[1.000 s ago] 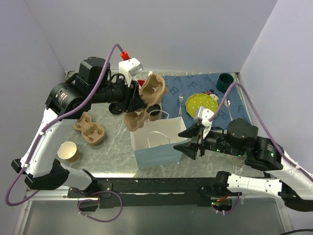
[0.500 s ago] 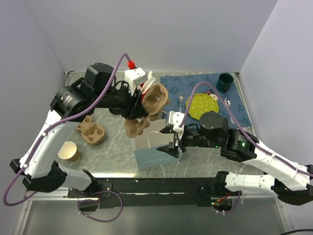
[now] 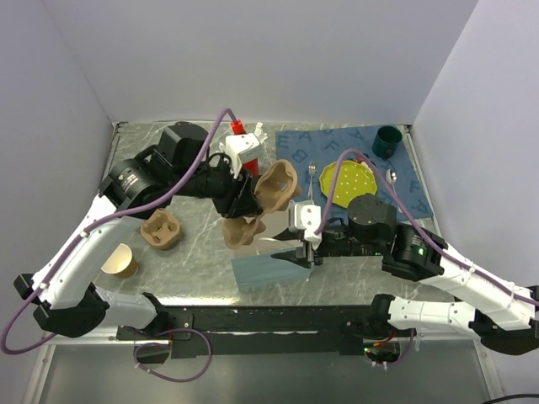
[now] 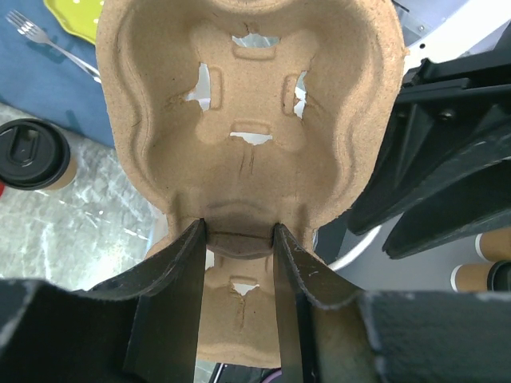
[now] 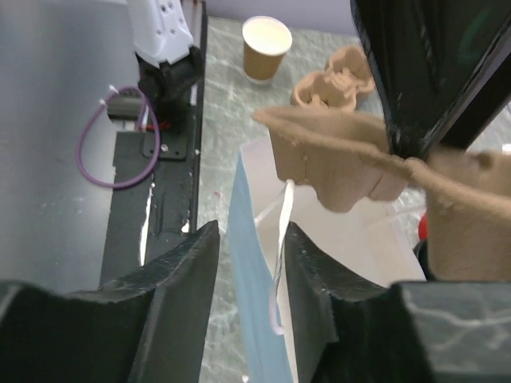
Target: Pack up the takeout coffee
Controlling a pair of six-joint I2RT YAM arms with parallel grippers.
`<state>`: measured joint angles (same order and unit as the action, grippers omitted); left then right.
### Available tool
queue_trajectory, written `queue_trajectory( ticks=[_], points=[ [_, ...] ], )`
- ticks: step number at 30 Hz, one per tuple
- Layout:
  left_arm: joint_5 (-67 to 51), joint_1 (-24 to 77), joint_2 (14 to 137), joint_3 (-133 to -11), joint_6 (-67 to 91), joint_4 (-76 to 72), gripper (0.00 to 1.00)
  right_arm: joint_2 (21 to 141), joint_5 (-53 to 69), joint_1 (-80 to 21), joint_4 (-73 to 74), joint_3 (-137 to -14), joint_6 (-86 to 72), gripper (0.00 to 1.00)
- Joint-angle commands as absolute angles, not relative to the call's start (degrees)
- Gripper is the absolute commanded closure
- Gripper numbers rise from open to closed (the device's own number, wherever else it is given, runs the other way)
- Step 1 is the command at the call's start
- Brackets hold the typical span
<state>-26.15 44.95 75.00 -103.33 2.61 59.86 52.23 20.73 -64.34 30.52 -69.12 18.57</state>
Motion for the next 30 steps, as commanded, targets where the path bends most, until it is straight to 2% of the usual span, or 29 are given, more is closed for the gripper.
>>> queue_trajectory(
  ticks=[1,7,11,21,26,30],
  points=[
    [-27.86,45.88,73.3,-101.43,2.38,54.67,0.76,49.31,23.64,-64.07,25.76,-66.45,18.9,0.59],
    [-27.86,46.41,73.48,-100.02,1.14,54.76,0.76,48.08,23.73,-64.16,25.66,-63.9,19.77,0.76],
    [-27.07,46.67,72.95,-98.44,0.62,54.67,0.75,47.72,23.2,-64.07,25.66,-63.11,19.95,0.83],
    [-23.29,47.81,72.51,-92.82,-3.6,53.26,0.75,46.06,22.94,-64.16,24.34,-61.08,19.07,0.91],
    [-21.36,48.34,72.86,-93.43,-4.74,52.91,0.75,45.44,23.64,-64.16,25.23,-60.03,19.25,0.98],
    [-20.04,49.22,73.91,-94.92,-6.06,54.31,0.75,44.83,24.17,-64.16,25.22,-58.8,18.99,1.0]
  ],
)
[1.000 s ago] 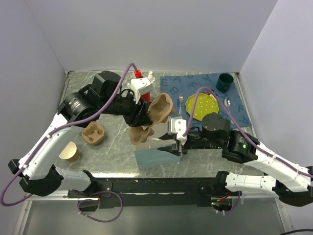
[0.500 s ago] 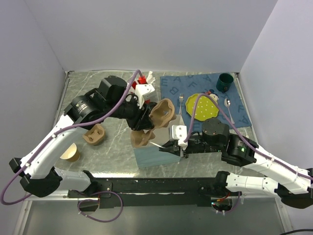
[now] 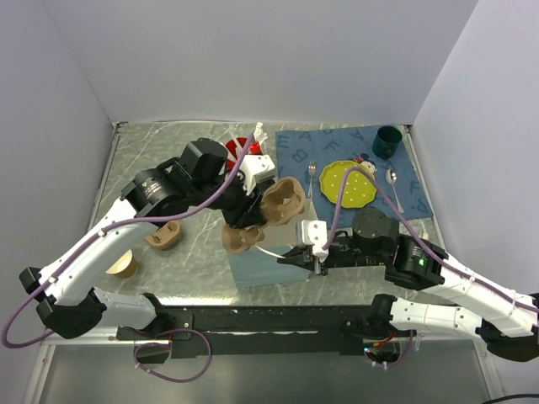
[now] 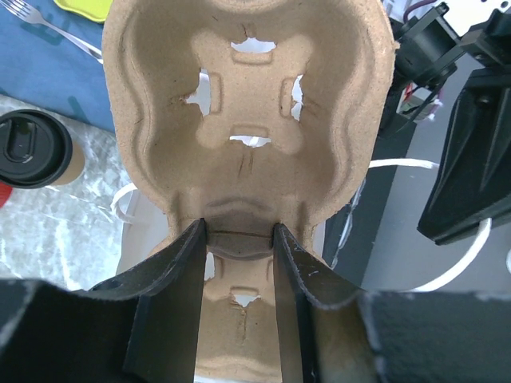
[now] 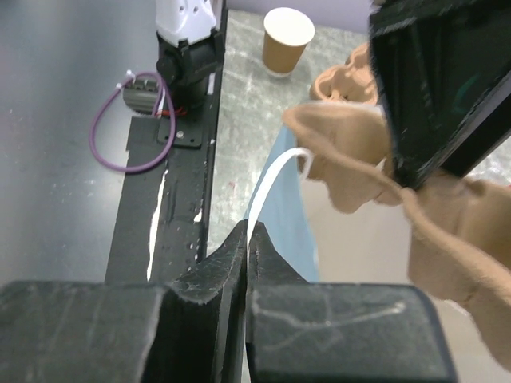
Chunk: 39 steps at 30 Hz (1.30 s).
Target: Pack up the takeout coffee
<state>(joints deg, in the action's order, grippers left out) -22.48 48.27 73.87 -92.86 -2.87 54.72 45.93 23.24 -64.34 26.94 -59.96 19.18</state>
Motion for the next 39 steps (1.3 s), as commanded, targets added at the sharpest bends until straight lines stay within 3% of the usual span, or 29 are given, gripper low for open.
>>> queue_trajectory(
  ticks=[1,39],
  points=[
    [-19.87,49.57,74.09,-94.92,-6.41,54.93,0.75,44.74,24.52,-64.16,25.22,-58.45,18.9,1.0],
    [-16.79,56.16,80.33,-101.07,-20.04,62.4,0.77,42.19,25.49,-64.07,24.87,-56.08,21.36,1.0]
  ],
)
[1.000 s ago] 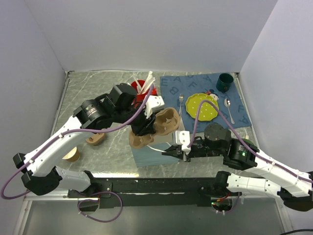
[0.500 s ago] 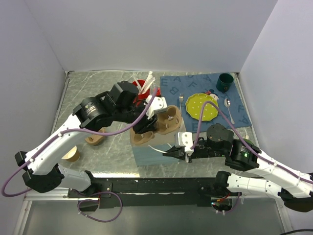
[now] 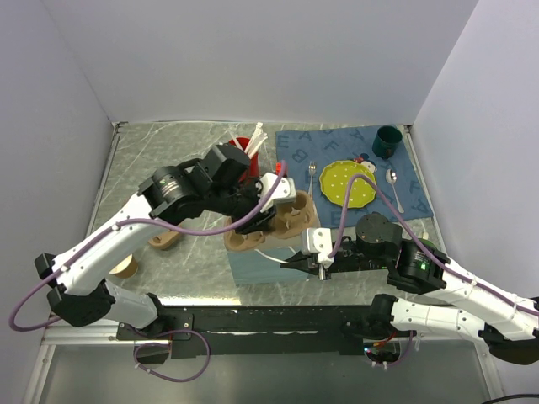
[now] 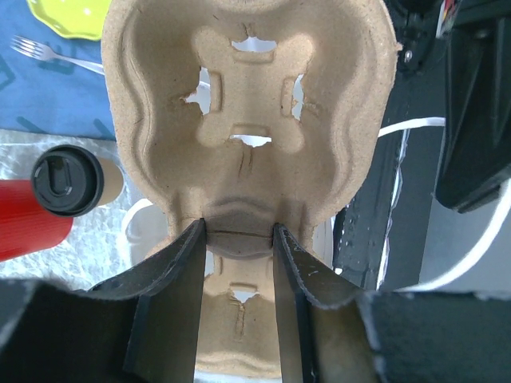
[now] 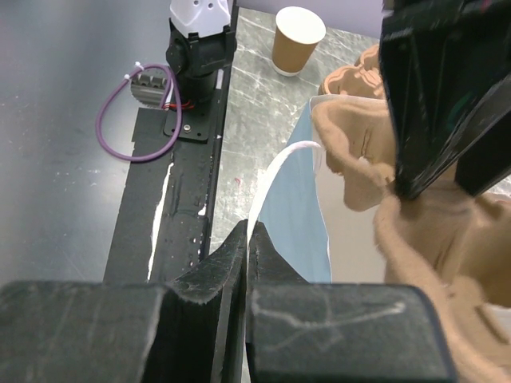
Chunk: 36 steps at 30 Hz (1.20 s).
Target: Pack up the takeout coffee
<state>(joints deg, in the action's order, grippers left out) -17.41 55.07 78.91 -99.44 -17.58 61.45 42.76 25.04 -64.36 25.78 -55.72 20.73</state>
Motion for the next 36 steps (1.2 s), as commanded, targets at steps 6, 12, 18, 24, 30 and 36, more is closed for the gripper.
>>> queue_trajectory(
  ticks=[6,12,18,24,30,36],
  points=[
    [-13.63,58.01,81.65,-100.2,-19.86,61.79,0.76,41.57,25.49,-64.16,25.14,-55.81,21.09,1.0],
    [-9.5,59.94,83.93,-100.02,-19.34,63.19,0.79,40.61,25.4,-64.16,25.05,-54.76,20.83,1.0],
    [-6.69,60.47,83.58,-98.44,-17.76,62.4,0.77,39.46,25.31,-64.07,24.79,-53.97,20.13,1.0],
    [-5.36,61.17,84.46,-97.38,-17.05,61.71,0.77,39.11,25.31,-64.16,24.35,-53.44,19.34,1.0],
    [-6.77,61.79,86.31,-99.32,-16.17,62.05,0.78,39.11,25.49,-64.16,24.26,-53.61,19.51,1.0],
    [-5.19,62.23,85.52,-95.63,-15.12,58.89,0.78,38.85,25.66,-64.07,24.43,-53.53,19.69,1.0]
  ],
)
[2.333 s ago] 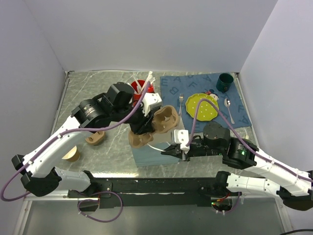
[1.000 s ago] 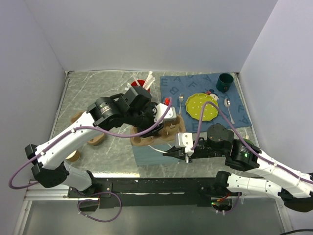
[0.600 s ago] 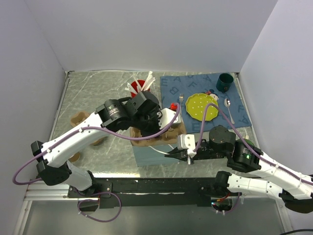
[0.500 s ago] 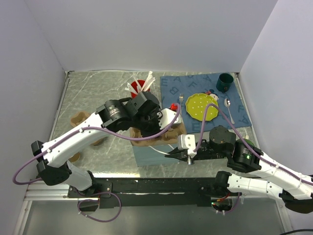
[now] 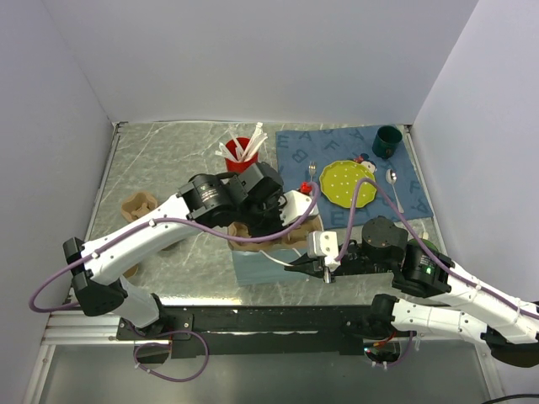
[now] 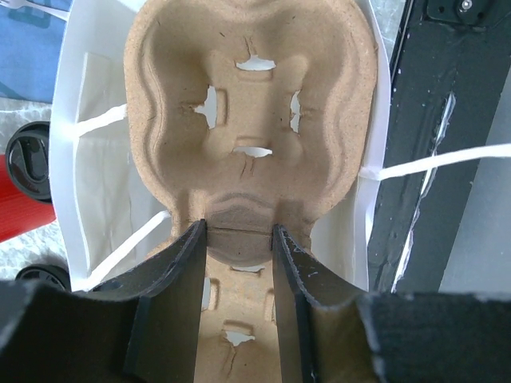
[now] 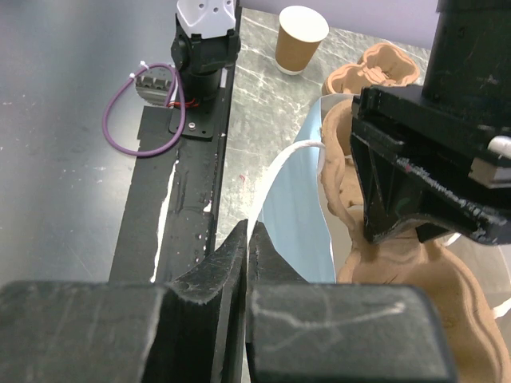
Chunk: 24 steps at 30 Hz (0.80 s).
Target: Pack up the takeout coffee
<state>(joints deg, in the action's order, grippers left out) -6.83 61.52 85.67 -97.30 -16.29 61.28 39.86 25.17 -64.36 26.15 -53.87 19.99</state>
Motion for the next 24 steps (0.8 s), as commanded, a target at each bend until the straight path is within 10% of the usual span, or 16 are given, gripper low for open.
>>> queue_trajectory(
  ticks=[1,24],
  points=[
    [-4.75,62.31,85.52,-95.1,-14.86,58.45,0.76,38.76,25.93,-64.07,24.35,-53.44,19.69,1.0],
    [-4.74,62.93,86.74,-90.62,-14.33,56.16,0.75,38.76,25.14,-64.16,23.82,-52.03,19.95,1.0]
  ],
)
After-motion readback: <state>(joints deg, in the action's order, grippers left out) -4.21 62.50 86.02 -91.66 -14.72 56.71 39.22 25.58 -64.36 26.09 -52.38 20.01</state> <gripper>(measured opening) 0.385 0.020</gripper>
